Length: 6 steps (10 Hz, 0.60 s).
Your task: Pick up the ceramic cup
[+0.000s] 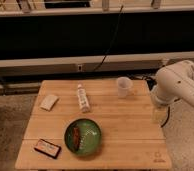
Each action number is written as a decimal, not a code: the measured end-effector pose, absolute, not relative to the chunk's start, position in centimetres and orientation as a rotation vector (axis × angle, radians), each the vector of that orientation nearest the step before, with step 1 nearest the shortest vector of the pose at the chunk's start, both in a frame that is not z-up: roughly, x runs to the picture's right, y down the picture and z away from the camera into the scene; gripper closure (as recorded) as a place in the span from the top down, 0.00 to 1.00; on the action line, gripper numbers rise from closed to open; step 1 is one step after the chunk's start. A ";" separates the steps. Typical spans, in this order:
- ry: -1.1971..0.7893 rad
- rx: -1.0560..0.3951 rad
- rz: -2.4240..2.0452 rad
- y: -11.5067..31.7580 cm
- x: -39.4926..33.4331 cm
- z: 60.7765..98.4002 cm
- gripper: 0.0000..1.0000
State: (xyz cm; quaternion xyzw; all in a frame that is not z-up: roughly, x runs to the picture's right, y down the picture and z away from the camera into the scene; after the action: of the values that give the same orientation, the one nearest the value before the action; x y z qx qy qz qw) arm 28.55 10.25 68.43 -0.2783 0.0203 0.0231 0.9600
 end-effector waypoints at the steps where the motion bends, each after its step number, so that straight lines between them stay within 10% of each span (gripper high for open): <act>1: 0.041 -0.562 0.045 10.1 28.5 68.5 0.80; 6: 0.021 -0.511 -0.021 5.6 27.9 71.2 0.80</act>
State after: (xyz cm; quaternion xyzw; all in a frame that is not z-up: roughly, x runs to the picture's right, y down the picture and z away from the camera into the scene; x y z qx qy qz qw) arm 27.91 5.60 71.17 -0.2528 0.0106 -0.0103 0.9674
